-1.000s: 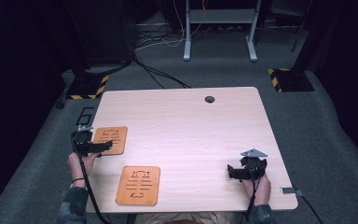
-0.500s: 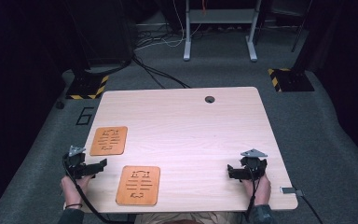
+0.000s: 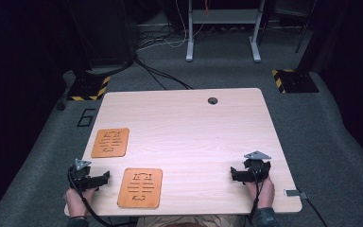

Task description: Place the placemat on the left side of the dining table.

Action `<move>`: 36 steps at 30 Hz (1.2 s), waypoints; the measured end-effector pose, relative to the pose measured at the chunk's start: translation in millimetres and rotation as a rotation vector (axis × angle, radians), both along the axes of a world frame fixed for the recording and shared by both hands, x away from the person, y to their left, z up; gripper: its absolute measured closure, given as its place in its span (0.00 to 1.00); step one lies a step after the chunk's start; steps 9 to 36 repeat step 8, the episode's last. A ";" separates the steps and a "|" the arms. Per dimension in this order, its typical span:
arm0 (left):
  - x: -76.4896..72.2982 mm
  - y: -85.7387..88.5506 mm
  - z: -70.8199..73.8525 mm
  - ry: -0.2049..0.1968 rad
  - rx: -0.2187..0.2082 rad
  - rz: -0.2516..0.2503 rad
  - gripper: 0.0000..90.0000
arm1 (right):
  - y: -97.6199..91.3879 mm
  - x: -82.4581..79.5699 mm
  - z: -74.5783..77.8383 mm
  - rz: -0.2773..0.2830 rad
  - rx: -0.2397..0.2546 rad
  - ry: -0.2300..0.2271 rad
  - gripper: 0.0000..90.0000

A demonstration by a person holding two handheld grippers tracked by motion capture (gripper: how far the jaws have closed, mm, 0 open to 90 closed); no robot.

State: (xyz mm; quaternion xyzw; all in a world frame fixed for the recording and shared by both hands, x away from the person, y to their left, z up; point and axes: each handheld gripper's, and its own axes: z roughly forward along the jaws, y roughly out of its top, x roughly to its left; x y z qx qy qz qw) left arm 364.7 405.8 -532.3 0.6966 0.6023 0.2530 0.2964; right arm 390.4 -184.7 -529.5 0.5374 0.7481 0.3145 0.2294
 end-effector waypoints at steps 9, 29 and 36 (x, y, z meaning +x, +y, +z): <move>0.9 0.3 -0.3 -0.004 0.002 -0.004 0.00 | 0.2 -0.1 0.0 -0.001 0.001 0.001 0.00; 0.9 0.3 -0.3 -0.004 0.002 -0.004 0.00 | 0.2 -0.1 0.0 -0.001 0.001 0.001 0.00; 0.9 0.3 -0.3 -0.004 0.002 -0.004 0.00 | 0.2 -0.1 0.0 -0.001 0.001 0.001 0.00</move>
